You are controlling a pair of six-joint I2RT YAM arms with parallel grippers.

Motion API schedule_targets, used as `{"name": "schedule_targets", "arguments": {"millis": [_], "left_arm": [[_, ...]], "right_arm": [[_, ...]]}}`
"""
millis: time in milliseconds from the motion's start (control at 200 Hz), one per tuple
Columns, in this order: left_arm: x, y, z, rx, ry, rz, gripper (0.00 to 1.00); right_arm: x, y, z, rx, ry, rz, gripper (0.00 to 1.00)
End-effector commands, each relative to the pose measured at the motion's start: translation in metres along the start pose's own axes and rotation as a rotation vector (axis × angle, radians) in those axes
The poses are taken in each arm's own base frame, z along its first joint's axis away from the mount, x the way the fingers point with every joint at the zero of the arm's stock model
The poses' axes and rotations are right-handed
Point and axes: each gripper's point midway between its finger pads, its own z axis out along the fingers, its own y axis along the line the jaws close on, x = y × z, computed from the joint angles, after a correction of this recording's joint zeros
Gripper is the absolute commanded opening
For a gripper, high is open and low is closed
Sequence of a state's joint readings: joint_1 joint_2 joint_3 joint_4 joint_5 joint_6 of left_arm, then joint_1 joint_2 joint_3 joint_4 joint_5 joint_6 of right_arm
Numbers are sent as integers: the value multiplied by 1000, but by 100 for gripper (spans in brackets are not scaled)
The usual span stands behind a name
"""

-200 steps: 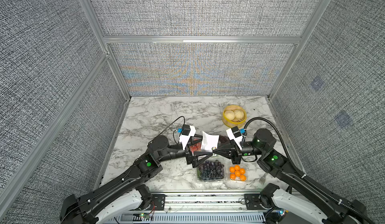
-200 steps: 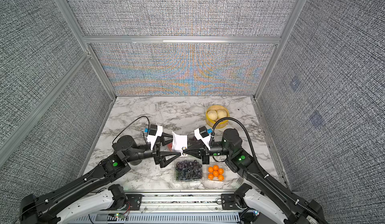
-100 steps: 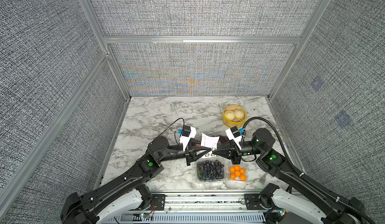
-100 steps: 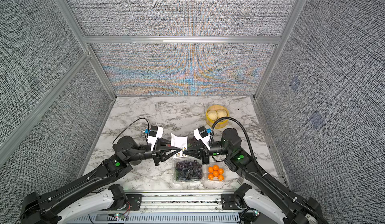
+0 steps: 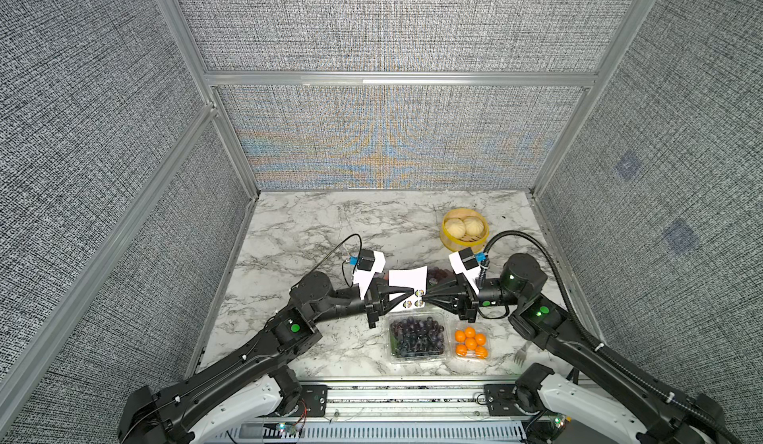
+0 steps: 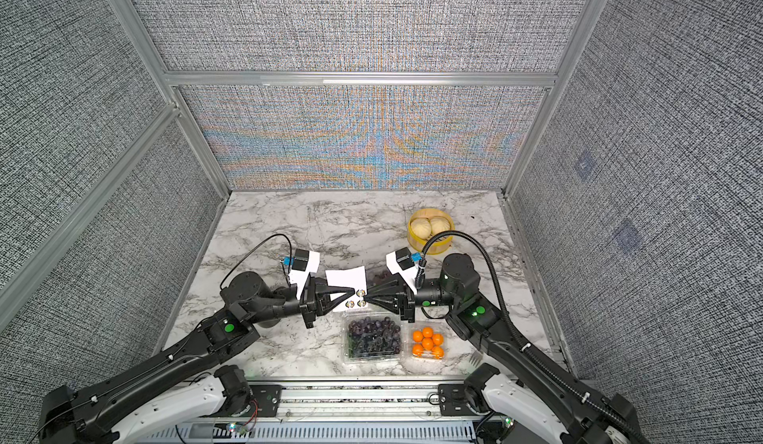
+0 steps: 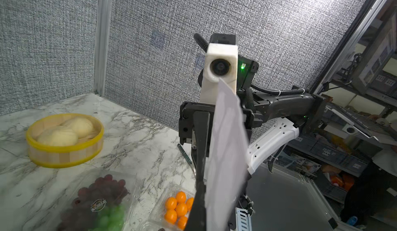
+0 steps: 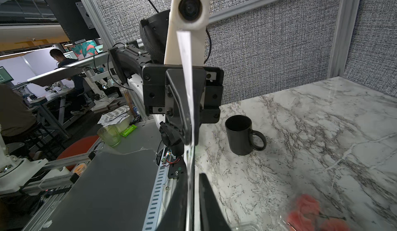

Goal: Label fruit boxes
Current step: Pick up the label sticker from the center of the board, then adjust the label sticker.

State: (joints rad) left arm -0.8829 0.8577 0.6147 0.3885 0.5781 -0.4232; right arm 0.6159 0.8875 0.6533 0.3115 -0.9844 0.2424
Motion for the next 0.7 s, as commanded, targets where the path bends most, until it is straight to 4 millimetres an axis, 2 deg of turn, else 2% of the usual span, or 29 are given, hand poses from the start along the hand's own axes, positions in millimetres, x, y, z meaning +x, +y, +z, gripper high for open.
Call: {"name": "schedule_targets", "arguments": {"millis": [0,240,360,695], "left_arm": [[2,-2,-1,9,5,4,0],[3,-2,1,21,6,3,0],[2,-3,1,24,3,-2,0],[2,-18,4,129,11,-28,0]], "right_arm": [[-9,5,-1,-15,-27,-26,15],[-12,10,4,-87,-24,-6,15],[-9,9,4,-78,-18,-13,0],[-3,-2,7,-58,-8,-10,0]]}}
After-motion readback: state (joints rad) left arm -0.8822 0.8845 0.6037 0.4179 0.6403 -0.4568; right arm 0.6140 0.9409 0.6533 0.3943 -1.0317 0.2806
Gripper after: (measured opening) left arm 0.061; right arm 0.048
